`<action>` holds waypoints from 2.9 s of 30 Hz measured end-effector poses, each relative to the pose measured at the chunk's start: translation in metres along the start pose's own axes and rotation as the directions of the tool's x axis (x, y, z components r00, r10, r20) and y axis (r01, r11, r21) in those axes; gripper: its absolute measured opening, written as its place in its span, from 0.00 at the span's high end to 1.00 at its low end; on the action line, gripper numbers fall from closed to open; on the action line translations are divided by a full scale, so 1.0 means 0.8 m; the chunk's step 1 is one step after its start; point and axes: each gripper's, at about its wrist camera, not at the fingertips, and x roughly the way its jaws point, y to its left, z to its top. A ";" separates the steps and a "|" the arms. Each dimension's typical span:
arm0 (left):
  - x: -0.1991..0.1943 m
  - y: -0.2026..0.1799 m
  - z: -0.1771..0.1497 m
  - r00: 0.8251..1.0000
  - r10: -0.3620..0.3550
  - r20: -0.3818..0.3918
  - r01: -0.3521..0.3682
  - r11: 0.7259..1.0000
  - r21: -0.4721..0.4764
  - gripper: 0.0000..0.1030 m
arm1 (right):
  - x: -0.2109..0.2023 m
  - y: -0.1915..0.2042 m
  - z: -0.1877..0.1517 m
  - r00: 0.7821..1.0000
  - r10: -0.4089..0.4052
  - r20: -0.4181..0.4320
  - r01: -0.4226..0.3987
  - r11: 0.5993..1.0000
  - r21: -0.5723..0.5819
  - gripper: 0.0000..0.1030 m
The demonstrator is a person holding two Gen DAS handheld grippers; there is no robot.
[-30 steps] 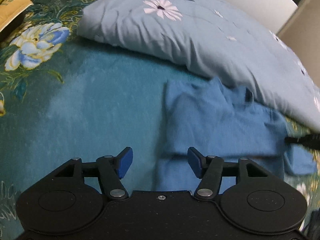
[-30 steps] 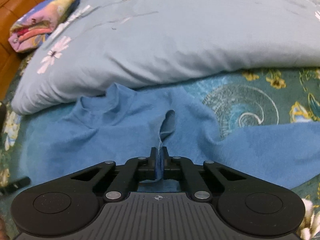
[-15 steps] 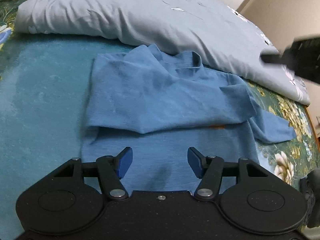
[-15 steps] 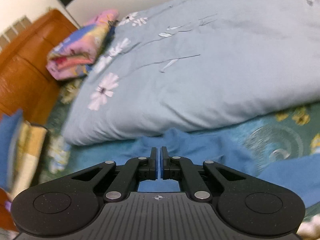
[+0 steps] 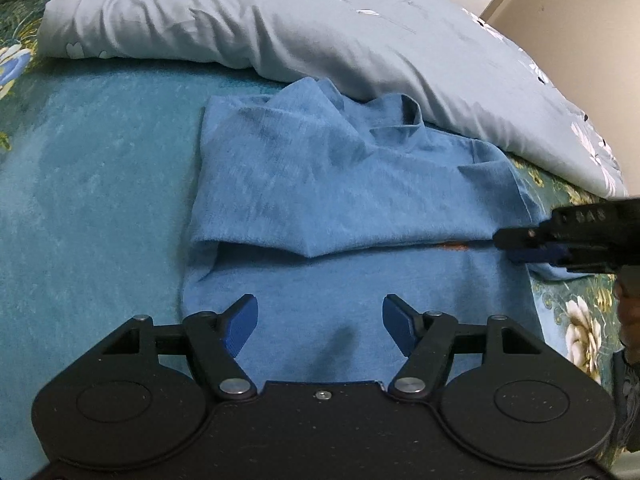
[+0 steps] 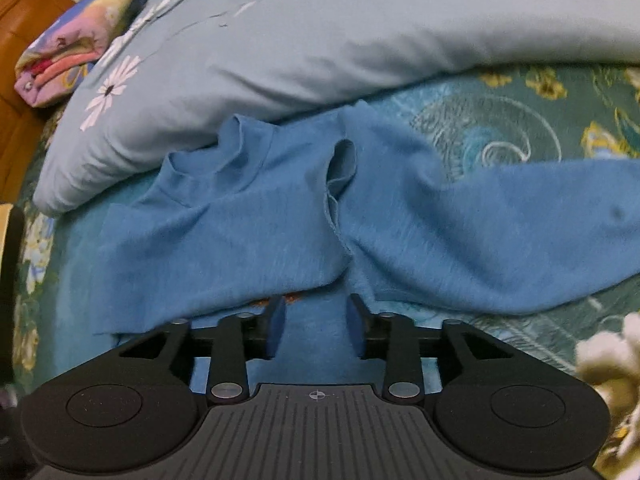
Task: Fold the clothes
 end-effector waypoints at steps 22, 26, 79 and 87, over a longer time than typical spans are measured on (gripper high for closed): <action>0.004 0.001 0.000 1.000 -0.023 0.015 0.023 0.999 0.032 0.34 | 0.014 0.004 0.059 0.983 0.170 0.066 -0.175 0.981 0.083 0.99; 0.013 -0.012 0.004 0.997 -0.054 0.049 0.049 0.993 0.105 0.32 | -0.036 0.013 0.076 0.929 0.334 0.162 -0.354 0.928 0.115 0.99; 0.035 0.063 0.134 0.953 0.216 0.214 -0.179 0.967 -0.179 0.96 | -0.011 -0.024 0.039 0.982 0.147 0.117 -0.151 0.988 0.026 0.98; 0.037 0.113 0.123 0.952 0.203 0.231 -0.111 0.927 -0.358 0.93 | 0.003 -0.020 0.049 0.988 0.075 0.136 -0.068 0.996 -0.055 0.99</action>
